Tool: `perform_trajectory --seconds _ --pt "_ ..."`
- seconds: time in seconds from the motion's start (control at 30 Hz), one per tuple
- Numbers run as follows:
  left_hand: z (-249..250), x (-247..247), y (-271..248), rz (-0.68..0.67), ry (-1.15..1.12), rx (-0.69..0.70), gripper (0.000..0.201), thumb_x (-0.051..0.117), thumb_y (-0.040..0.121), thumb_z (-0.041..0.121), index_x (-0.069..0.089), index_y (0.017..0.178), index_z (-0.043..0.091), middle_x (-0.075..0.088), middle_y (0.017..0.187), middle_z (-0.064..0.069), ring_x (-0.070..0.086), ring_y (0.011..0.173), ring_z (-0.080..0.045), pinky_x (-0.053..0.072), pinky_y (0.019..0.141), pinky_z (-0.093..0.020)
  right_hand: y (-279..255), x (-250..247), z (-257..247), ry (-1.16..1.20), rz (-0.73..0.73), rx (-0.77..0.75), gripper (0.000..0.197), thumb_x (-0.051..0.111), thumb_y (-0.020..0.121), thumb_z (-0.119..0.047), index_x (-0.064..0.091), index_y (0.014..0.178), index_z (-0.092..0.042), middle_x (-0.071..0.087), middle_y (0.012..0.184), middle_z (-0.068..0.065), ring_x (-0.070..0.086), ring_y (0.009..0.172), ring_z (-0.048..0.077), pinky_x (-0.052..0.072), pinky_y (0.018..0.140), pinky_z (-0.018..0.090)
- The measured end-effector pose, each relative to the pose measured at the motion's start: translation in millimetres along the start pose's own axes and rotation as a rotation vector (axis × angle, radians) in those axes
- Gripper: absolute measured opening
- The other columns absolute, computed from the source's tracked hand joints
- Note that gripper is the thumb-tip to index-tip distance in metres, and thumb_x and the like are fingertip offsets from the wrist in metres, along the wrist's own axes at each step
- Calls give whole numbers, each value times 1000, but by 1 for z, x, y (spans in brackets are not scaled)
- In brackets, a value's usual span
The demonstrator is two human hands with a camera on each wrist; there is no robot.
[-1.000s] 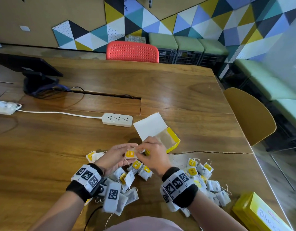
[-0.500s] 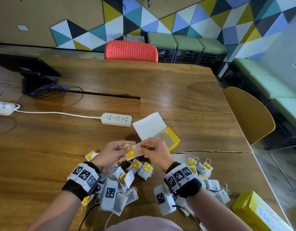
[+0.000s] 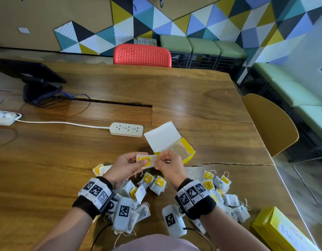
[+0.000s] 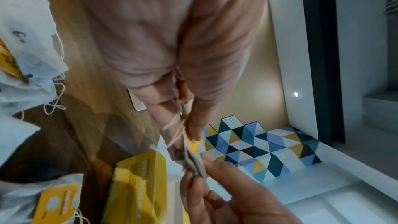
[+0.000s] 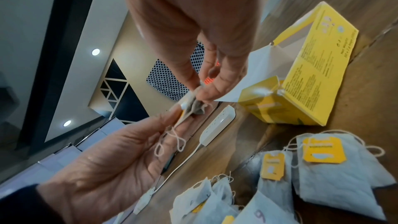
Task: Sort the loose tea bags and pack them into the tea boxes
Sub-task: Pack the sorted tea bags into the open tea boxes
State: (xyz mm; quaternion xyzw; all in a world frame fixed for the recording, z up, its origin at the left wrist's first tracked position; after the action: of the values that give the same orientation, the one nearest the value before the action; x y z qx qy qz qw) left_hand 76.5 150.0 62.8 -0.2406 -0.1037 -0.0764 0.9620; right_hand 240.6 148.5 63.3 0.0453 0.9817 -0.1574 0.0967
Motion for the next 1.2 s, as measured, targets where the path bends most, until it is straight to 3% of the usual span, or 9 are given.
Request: perform_trajectory --seconds 0.1,0.2,0.33,0.5,0.63,0.77,0.87,1.0,1.2 --pt "0 -3 1 7 109 39 23 68 83 2 71 103 14 72 96 -12 65 78 -13 54 65 -20 1 4 1 -110 -63 -15 24 68 86 -11 58 106 -18 56 106 4 66 73 13 59 78 39" --pt "0 -5 2 -30 120 48 23 68 83 4 71 103 15 73 99 -10 68 86 -16 55 73 -23 1 5 -5 -332 -162 -159 34 68 85 -17 59 117 -27 52 116 -4 63 83 9 55 80 22" --pt "3 -6 3 13 206 108 29 74 78 5 72 105 15 72 92 -6 65 76 -14 56 67 -22 1 2 -7 -410 -229 -237 21 70 86 -21 68 106 -17 69 104 -5 65 93 6 53 88 23" --pt "1 3 12 7 254 180 27 78 74 7 73 98 19 73 96 -6 67 90 -18 57 77 -25 6 -16 -7 -410 -228 -212 12 74 82 -18 65 82 -26 70 88 -5 65 86 9 52 83 24" --pt "-7 17 25 -15 502 253 25 75 81 14 69 98 30 70 97 4 66 91 -15 54 86 -28 32 -61 -13 -459 18 -109 8 74 81 -17 70 86 -22 71 86 -6 64 82 6 52 85 23" --pt "-13 31 31 -66 896 310 34 69 86 21 65 118 32 56 111 10 62 84 -8 52 82 -23 60 -91 -17 -615 161 -29 13 73 80 -16 73 92 -12 72 93 0 61 91 12 43 86 20" --pt "-16 41 34 -68 873 289 39 69 86 12 64 121 29 50 112 8 62 86 -11 54 83 -22 71 -83 -12 -728 70 19 11 69 80 -11 75 89 -10 72 96 4 63 96 18 50 85 25" --pt "-21 45 39 5 757 256 31 71 84 7 69 111 20 53 108 4 64 85 -11 55 80 -20 79 -68 0 -866 -7 43 9 64 78 -10 73 77 -9 72 86 6 66 84 19 54 75 28" --pt "-25 46 43 62 768 261 26 73 82 9 71 106 18 53 104 6 60 82 -5 52 74 -11 78 -54 10 -1097 -23 96 13 54 88 -19 61 78 -15 59 82 2 61 91 25 45 94 37"
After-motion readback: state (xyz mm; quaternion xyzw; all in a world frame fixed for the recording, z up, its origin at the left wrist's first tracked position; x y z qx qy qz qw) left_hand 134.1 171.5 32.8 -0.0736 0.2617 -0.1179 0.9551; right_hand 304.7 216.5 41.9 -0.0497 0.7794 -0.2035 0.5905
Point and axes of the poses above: each hand's wrist, its own y-axis towards the middle knuckle, its own x-axis out of the palm, z = x × y, the point moved 4 cm from there along y, towards the middle knuckle
